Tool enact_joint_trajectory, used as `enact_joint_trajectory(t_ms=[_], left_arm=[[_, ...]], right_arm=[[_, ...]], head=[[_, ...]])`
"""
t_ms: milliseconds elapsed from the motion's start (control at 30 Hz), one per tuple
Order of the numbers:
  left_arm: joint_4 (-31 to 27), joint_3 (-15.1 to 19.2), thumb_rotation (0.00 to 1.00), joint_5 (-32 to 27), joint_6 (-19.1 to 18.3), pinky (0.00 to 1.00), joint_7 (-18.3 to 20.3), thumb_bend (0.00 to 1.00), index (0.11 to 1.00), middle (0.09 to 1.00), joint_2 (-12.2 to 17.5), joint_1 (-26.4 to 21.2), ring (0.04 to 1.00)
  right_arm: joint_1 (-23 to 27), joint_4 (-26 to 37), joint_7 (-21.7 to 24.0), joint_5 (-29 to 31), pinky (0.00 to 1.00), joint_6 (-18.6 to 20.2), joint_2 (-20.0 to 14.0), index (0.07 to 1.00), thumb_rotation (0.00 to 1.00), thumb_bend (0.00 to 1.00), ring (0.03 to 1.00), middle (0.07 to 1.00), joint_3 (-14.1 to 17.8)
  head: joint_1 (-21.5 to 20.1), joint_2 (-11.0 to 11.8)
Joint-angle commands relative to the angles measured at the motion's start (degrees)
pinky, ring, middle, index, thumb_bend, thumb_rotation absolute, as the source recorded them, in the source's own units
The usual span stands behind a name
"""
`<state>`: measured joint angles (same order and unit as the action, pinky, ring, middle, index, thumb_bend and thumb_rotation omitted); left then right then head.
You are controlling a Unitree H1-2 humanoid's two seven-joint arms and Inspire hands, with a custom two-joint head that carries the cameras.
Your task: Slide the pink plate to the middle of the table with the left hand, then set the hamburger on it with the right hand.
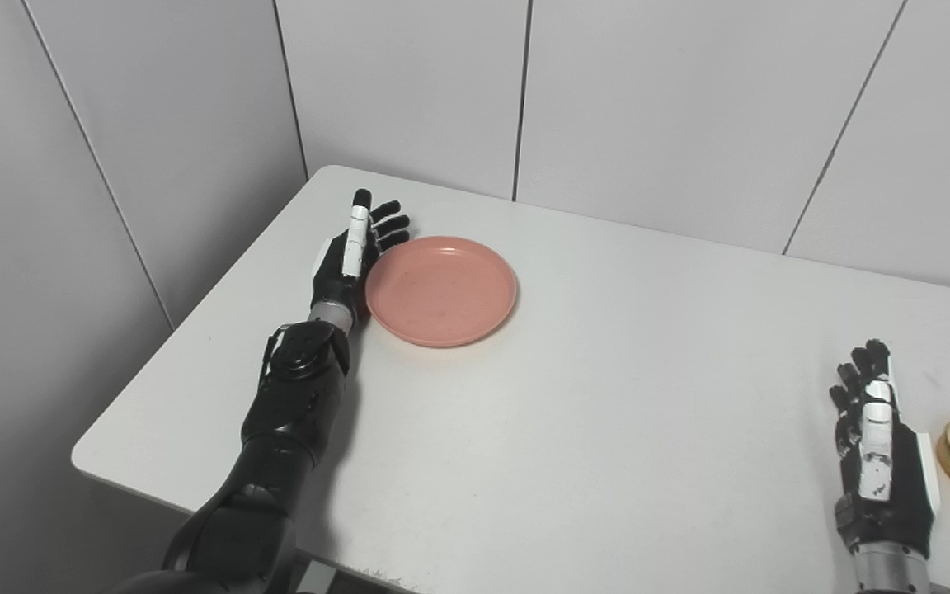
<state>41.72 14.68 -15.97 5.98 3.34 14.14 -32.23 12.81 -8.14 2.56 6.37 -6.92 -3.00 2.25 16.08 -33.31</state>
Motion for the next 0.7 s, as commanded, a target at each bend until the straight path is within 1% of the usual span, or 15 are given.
enact_joint_trajectory(t_ms=[0, 67, 100, 167, 300, 400, 467, 567, 667], left_arm=[[-1.5, -0.2, 0.97, -0.2, -0.2, 0.78, 0.8, 0.95, 0.759, 0.788, -0.3, -1.8, 0.812], [-2.1, -0.8, 0.96, 0.1, -0.3, 0.78, 0.5, 0.96, 0.755, 0.786, -1.1, -1.6, 0.810], [-2.6, -1.4, 0.97, 0.9, -0.3, 0.77, 0.2, 0.95, 0.757, 0.782, -1.4, -1.4, 0.805], [-3.8, -2.2, 0.99, 1.7, -0.9, 0.77, -0.1, 0.94, 0.765, 0.787, -1.8, -1.0, 0.807], [-4.7, -3.1, 0.97, 1.4, -1.2, 0.78, 0.9, 0.93, 0.774, 0.800, -3.8, -0.6, 0.820], [-4.7, -3.9, 0.98, 1.7, -1.0, 0.78, 1.1, 0.94, 0.773, 0.803, -4.6, -0.5, 0.824], [-4.2, -4.5, 0.98, 1.6, -0.5, 0.78, 2.0, 0.94, 0.777, 0.807, -5.0, -0.4, 0.826], [-4.9, -5.1, 0.98, 2.1, -1.1, 0.76, 1.5, 0.94, 0.770, 0.802, -6.0, -0.1, 0.822], [-5.7, -5.6, 0.98, 2.6, -1.2, 0.75, 1.3, 0.94, 0.767, 0.797, -6.7, 0.4, 0.821]], right_arm=[[0.2, 0.7, 0.0, -0.2, 1.00, 0.2, 0.4, 1.000, 0.97, 0.59, 1.000, 1.000, -0.1], [0.2, 0.7, -0.1, -1.1, 1.00, -0.1, 0.3, 1.000, 0.98, 0.59, 1.000, 1.000, -0.4], [0.1, 0.8, -0.1, -1.0, 1.00, 0.1, 0.4, 1.000, 0.99, 0.59, 1.000, 1.000, -0.4], [0.1, 1.0, 0.0, -0.8, 1.00, 0.5, 0.7, 1.000, 0.98, 0.60, 1.000, 1.000, -0.4], [0.2, 1.2, 0.0, -0.8, 1.00, 1.2, 1.2, 1.000, 0.97, 0.62, 1.000, 1.000, -0.6], [-0.1, 1.7, -0.5, -2.0, 1.00, 1.0, 1.4, 1.000, 0.99, 0.60, 1.000, 1.000, -0.9], [-0.3, 2.0, -0.8, -2.4, 1.00, 0.9, 1.7, 1.000, 1.00, 0.59, 1.000, 1.000, -1.0], [-0.4, 2.2, -0.7, -2.2, 1.00, 1.2, 2.0, 1.000, 0.99, 0.59, 1.000, 1.000, -1.1], [-0.6, 2.2, -0.7, -2.3, 1.00, 1.1, 2.2, 1.000, 0.99, 0.56, 1.000, 1.000, -1.1]], head=[[-0.7, -0.3], [-1.2, -0.3], [-1.4, -0.3], [-2.0, -0.4], [-3.8, -0.4], [-5.0, -0.3], [-6.0, -0.3], [-7.6, 0.0], [-8.8, 0.5]])
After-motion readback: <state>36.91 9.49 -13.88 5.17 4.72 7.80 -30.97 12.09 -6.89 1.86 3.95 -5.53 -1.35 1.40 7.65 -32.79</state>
